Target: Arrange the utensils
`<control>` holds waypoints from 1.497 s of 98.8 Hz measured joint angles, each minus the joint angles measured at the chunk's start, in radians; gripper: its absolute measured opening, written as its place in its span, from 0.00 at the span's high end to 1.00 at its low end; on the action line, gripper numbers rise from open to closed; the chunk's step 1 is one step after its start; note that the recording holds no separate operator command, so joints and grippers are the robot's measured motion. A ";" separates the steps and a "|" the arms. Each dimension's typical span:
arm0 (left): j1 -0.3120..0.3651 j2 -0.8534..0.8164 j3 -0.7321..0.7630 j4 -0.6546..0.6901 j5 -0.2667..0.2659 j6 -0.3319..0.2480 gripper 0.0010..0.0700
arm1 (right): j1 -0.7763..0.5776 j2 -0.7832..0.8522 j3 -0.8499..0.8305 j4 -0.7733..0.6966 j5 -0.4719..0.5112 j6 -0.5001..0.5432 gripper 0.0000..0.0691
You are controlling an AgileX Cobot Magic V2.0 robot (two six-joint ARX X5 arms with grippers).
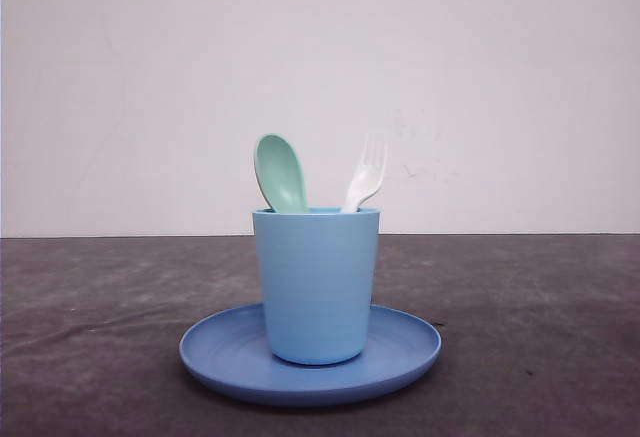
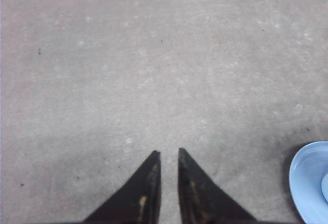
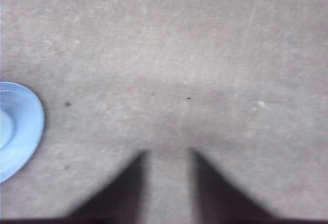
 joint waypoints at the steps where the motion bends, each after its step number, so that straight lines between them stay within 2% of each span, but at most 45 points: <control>1: 0.000 0.000 0.000 0.000 0.000 0.000 0.97 | 0.000 0.000 0.000 0.000 0.003 0.000 0.89; 7: 0.000 0.000 0.000 0.000 0.000 0.000 0.98 | 0.000 0.000 0.000 -0.008 0.016 0.000 0.95; 15: 0.000 0.000 0.000 0.000 0.000 0.000 0.98 | 0.000 0.000 0.000 -0.015 0.019 0.000 0.97; 59: 0.000 0.000 0.000 0.001 -0.002 0.001 0.98 | 0.000 0.000 0.000 -0.015 0.019 0.000 0.98; 75: 0.013 -0.053 -0.023 0.036 -0.097 0.007 0.98 | 0.000 0.000 0.000 -0.015 0.019 0.000 0.98; 82: 0.039 -0.137 -0.076 0.072 -0.131 0.007 0.98 | 0.000 0.000 0.000 -0.015 0.019 0.000 0.98; 93: 0.068 -0.279 -0.201 0.170 -0.135 -0.003 0.98 | 0.000 0.000 0.000 -0.015 0.019 0.000 0.98; 109: 0.073 -0.486 -0.438 0.337 -0.135 -0.013 0.98 | 0.000 0.000 0.000 -0.015 0.019 0.000 0.98; 125: 0.073 -0.667 -0.639 0.354 -0.135 -0.053 0.98 | 0.000 0.000 0.000 -0.015 0.019 0.000 0.98; 148: 0.075 -0.702 -0.797 0.438 -0.135 -0.079 0.98 | 0.000 0.000 0.000 -0.012 0.019 0.000 0.98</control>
